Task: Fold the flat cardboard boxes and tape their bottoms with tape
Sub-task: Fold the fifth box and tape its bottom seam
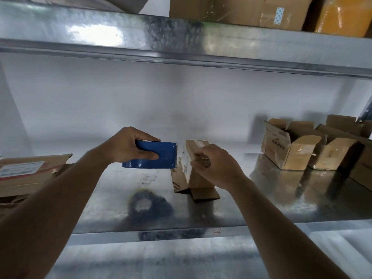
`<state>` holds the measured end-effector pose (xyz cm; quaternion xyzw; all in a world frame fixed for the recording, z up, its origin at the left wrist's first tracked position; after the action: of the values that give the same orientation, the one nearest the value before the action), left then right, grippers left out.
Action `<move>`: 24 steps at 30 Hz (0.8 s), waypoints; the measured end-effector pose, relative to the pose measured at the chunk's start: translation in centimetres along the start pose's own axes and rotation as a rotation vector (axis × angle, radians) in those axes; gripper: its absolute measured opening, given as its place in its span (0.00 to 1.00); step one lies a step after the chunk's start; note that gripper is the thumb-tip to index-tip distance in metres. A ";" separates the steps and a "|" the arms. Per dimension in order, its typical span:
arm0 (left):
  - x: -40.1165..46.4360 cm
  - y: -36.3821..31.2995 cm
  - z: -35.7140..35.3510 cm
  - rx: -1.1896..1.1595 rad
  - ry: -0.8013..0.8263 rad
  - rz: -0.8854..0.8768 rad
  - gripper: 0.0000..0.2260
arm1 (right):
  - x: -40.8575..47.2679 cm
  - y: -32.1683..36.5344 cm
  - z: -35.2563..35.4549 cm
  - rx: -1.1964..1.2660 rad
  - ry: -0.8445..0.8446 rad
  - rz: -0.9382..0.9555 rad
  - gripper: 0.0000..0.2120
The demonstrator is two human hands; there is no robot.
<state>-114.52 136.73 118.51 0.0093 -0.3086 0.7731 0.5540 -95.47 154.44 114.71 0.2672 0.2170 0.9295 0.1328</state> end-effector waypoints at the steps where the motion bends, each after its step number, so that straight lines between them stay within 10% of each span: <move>1: 0.0 -0.2 -0.3 0.027 0.001 -0.002 0.19 | 0.0 0.3 -0.1 -0.019 -0.021 0.003 0.20; 24: -2.5 -1.0 -2.6 0.550 -0.187 0.190 0.20 | -1.1 2.0 -1.9 -0.142 -0.290 -0.046 0.19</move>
<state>-111.85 136.03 116.01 0.2010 -0.1370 0.8718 0.4251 -95.87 151.66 113.78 0.3835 0.1355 0.8908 0.2026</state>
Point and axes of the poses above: each hand's wrist, its own x-axis towards the middle knuckle, its own z-axis out of the back of the hand, y = z × x, the point moved 8 cm from there along x, towards the middle knuckle, and after that the axes turned 11 degrees about x, right-handed, at the moved point
